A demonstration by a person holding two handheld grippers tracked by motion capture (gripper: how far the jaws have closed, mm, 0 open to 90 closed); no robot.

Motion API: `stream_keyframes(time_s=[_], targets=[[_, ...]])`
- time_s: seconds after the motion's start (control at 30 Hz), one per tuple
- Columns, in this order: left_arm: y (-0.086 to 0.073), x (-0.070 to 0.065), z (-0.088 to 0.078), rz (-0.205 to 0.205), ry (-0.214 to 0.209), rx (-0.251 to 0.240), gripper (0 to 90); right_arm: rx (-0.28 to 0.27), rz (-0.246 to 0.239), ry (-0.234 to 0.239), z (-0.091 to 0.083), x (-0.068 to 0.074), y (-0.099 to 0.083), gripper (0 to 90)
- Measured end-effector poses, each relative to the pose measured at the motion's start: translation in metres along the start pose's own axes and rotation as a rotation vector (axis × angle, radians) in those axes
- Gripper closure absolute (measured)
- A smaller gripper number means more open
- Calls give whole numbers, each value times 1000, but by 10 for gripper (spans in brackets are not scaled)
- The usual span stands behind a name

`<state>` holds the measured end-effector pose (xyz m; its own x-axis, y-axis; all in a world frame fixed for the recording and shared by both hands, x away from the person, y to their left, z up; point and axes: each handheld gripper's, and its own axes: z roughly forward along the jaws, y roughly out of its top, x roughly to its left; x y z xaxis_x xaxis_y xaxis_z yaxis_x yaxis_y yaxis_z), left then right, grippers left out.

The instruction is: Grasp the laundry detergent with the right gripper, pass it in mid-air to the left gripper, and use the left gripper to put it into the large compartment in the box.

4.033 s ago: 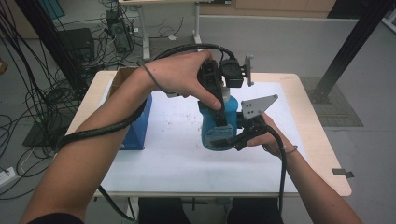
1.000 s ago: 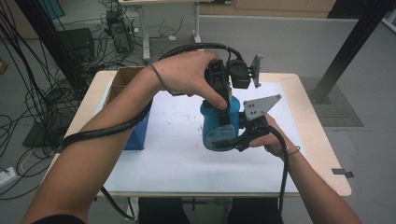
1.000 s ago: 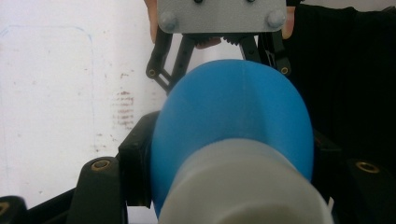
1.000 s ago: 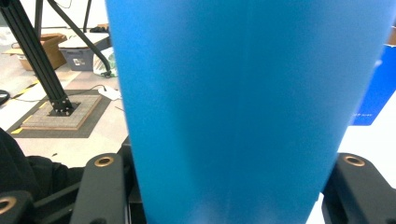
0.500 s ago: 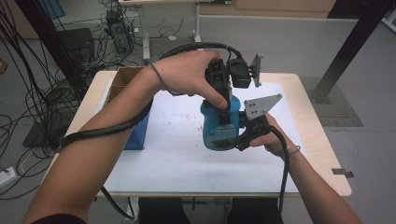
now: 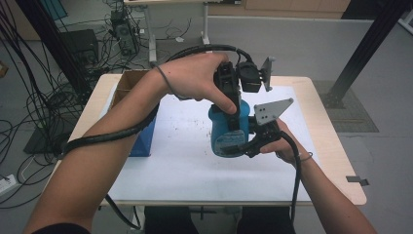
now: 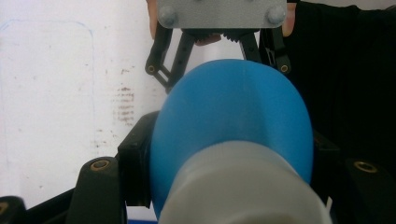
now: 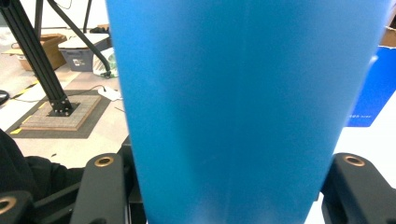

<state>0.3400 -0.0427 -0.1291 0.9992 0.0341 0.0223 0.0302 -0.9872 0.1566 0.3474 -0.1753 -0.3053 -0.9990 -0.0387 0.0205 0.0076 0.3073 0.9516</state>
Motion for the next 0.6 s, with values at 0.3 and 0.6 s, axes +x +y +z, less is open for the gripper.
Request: stream_keyframes(time_s=[0.3, 0.6], targets=[[1, 1, 1, 1, 1, 0, 369, -3, 1, -1, -1, 0, -1, 398], [0, 1, 1, -2, -2, 0, 369, -3, 2, 0, 0, -1, -1, 398]])
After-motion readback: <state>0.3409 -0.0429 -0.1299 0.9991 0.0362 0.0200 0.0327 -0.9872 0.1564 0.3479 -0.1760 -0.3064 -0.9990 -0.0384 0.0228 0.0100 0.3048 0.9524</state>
